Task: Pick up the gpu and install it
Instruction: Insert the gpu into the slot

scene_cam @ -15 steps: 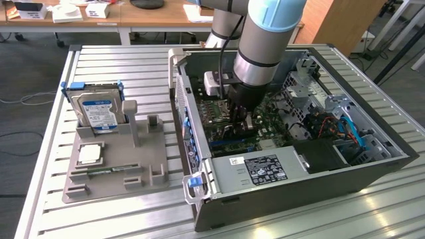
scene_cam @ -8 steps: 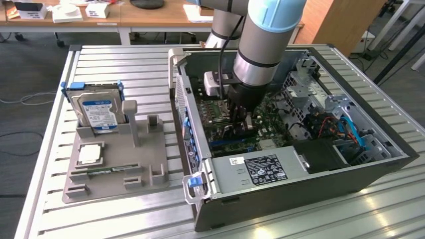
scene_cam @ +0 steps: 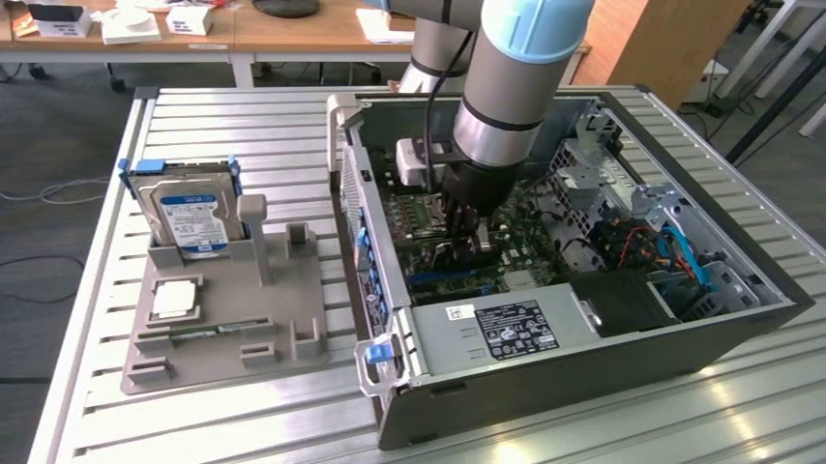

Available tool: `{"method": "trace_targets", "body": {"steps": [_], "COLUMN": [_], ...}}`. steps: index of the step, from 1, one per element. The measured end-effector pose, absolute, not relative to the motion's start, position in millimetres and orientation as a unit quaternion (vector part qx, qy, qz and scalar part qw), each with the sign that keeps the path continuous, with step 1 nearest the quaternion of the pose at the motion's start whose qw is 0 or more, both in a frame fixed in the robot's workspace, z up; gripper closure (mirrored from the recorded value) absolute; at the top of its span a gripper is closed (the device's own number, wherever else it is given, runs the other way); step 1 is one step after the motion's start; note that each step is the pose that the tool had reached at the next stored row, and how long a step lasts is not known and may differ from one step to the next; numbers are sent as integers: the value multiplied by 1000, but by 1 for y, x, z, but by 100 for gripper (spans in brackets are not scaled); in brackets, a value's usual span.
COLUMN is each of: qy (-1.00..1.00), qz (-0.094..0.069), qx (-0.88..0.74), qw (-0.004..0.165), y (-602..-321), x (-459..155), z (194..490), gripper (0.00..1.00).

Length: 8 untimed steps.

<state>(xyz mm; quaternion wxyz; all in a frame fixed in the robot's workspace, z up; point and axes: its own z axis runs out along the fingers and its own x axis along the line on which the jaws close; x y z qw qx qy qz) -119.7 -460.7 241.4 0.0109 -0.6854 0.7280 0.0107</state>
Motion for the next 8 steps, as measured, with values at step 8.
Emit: {"method": "trace_targets", "body": {"steps": [8], "qy": [728], "qz": [11], "qx": [-685], "qw": [11], "y": [-461], "x": [-120], "z": [238], "gripper": [66]}}
